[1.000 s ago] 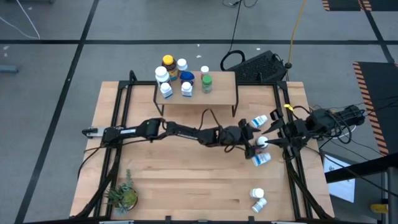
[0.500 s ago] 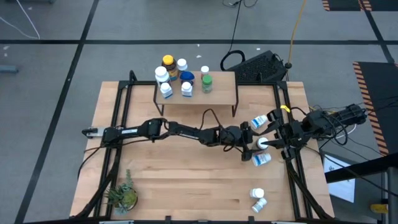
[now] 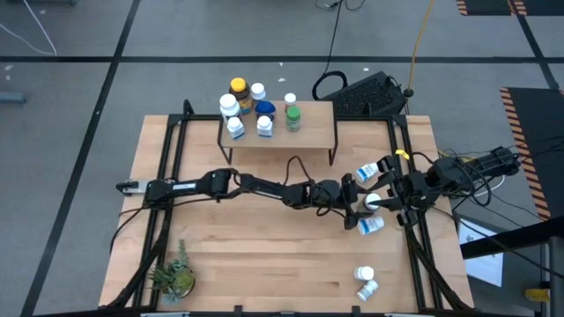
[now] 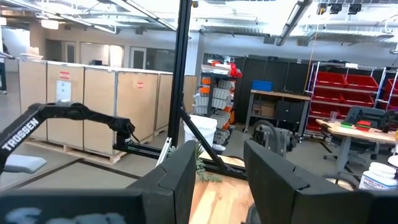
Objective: Pick and place medicine bottles onto shelf by color
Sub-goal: Put the dark green medicine bottle on the shelf
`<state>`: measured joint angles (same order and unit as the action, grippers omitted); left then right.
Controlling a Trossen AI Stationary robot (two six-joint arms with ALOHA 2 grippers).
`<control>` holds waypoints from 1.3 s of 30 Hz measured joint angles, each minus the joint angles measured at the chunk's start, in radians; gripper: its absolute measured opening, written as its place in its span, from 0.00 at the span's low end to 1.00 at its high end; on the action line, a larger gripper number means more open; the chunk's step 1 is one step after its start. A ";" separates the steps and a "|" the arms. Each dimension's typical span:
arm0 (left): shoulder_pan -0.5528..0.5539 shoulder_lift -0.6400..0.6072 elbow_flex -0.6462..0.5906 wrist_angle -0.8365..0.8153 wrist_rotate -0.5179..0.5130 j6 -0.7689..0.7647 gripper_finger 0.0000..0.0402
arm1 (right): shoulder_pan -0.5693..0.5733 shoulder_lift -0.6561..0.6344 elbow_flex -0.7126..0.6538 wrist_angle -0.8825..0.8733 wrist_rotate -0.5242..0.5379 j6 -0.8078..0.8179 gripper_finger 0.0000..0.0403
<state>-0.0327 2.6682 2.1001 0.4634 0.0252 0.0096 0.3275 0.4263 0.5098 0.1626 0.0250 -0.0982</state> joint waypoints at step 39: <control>-0.002 0.041 0.039 0.076 -0.039 -0.010 0.62 | 0.000 0.001 0.000 0.010 0.000 -0.008 0.32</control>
<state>-0.0344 2.7094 2.1391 0.5391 -0.0137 -0.0001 0.3273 0.4271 0.5102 0.1730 0.0254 -0.1059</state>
